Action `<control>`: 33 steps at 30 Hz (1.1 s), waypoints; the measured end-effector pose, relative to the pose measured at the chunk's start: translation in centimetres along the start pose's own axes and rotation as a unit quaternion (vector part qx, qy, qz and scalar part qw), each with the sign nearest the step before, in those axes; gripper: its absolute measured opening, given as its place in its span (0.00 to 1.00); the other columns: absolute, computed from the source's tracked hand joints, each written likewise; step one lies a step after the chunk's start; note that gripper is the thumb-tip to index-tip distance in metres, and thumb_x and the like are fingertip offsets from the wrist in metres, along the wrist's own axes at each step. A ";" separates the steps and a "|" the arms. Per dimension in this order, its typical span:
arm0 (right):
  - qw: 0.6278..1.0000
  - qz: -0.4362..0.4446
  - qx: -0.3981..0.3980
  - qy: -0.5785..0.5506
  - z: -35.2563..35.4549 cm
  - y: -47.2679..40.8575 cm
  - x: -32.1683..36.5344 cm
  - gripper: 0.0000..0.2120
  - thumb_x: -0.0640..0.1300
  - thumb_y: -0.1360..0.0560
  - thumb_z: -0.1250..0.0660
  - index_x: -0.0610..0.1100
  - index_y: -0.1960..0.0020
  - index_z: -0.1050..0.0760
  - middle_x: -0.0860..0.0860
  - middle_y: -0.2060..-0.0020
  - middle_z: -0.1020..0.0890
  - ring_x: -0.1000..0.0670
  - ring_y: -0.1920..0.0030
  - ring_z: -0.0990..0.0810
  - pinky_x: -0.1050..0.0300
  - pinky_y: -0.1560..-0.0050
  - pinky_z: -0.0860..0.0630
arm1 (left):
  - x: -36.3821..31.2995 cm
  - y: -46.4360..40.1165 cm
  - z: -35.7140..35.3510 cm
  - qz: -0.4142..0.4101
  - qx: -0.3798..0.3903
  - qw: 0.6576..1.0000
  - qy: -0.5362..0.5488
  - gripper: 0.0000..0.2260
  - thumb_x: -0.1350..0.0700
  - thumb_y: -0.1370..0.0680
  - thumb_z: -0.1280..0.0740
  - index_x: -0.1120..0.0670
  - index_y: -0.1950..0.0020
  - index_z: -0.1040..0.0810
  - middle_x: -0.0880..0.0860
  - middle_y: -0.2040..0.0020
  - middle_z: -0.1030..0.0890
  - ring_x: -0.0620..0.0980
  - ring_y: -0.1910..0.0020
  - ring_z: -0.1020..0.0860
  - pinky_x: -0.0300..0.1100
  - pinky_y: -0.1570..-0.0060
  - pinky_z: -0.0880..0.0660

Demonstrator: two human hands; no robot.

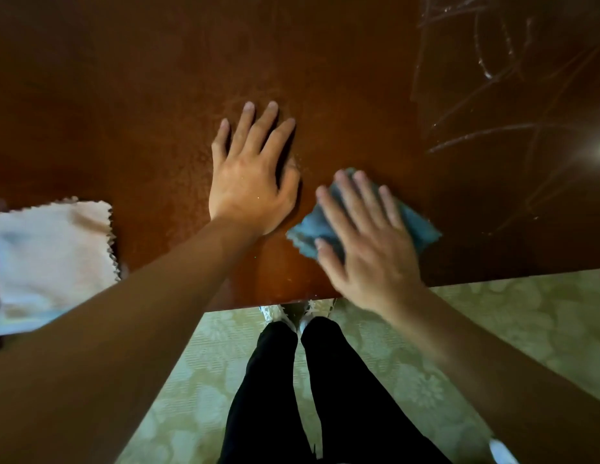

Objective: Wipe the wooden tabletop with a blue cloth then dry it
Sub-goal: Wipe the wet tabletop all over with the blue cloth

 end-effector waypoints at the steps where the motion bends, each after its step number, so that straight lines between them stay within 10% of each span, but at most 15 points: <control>1: 0.999 -0.034 -0.007 0.006 0.4 -0.3 -1.9 0.32 0.60 0.17 0.50 0.46 0.18 0.42 0.42 0.18 0.42 0.42 0.18 0.47 0.42 0.18 0.51 | 0.0 0.0 0.0 0.000 -0.002 1.000 -0.003 0.25 0.47 0.19 0.44 0.51 0.22 0.33 0.53 0.20 0.37 0.56 0.20 0.45 0.60 0.23 0.50; 7: 0.986 -0.163 -0.024 0.016 0.8 -0.2 -2.6 0.32 0.58 0.16 0.53 0.42 0.17 0.45 0.39 0.18 0.45 0.39 0.18 0.48 0.39 0.18 0.51 | 0.0 -0.1 -0.1 -0.003 -0.004 1.000 -0.008 0.24 0.46 0.18 0.44 0.51 0.22 0.33 0.53 0.20 0.37 0.56 0.19 0.45 0.59 0.22 0.51; 14: 0.996 -0.091 0.011 -0.023 -2.1 2.1 9.2 0.35 0.59 0.18 0.47 0.39 0.19 0.46 0.40 0.19 0.45 0.41 0.17 0.49 0.41 0.18 0.52 | 0.1 -0.1 -0.3 -0.006 0.004 1.000 -0.007 0.24 0.47 0.18 0.45 0.51 0.22 0.34 0.53 0.20 0.37 0.55 0.19 0.45 0.58 0.22 0.52; 26: 0.976 -0.217 -0.034 0.003 -0.6 2.8 0.2 0.35 0.60 0.17 0.52 0.40 0.17 0.48 0.40 0.18 0.46 0.41 0.17 0.50 0.40 0.18 0.53 | 0.0 -0.1 -0.2 0.004 0.003 1.000 -0.020 0.23 0.46 0.18 0.46 0.50 0.23 0.34 0.53 0.20 0.37 0.55 0.19 0.46 0.58 0.22 0.51; 33: 0.992 -0.099 -0.058 -0.045 -1.5 2.4 5.7 0.33 0.58 0.17 0.44 0.41 0.18 0.43 0.42 0.18 0.43 0.43 0.17 0.47 0.41 0.18 0.50 | -0.4 -0.5 0.2 0.016 0.003 1.000 -0.020 0.23 0.46 0.19 0.43 0.52 0.25 0.31 0.54 0.23 0.34 0.56 0.21 0.41 0.59 0.24 0.48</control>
Point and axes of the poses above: each hand's wrist, its own y-axis away from the middle knuckle, its own z-axis out of the back of the hand, x = y × z, the point moved 9 cm from there along -y, towards the middle knuckle
